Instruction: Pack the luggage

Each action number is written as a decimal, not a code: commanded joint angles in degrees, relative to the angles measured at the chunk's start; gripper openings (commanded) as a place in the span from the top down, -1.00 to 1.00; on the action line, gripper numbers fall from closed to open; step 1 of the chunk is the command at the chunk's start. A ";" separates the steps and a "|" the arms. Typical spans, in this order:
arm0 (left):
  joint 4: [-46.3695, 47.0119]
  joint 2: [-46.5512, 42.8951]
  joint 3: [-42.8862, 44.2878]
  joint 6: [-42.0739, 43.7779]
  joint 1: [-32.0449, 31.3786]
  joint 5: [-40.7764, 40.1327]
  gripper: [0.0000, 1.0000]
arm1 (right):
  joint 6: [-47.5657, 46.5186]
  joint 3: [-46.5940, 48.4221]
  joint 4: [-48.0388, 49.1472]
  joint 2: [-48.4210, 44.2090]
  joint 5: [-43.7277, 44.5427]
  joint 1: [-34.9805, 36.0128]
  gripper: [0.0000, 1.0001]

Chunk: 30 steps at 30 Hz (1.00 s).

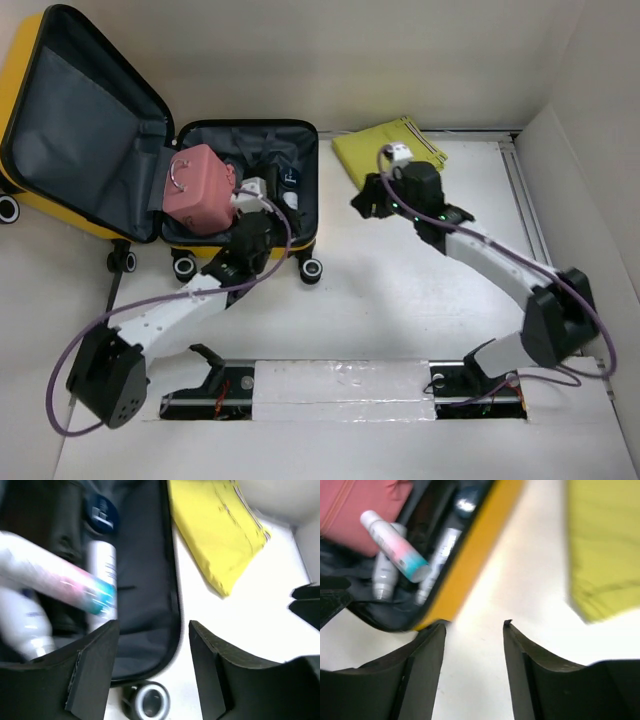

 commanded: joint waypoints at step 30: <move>-27.46 72.89 90.32 -3.83 -9.09 0.18 0.89 | 2.90 -38.74 -3.94 -52.78 11.65 -5.54 0.52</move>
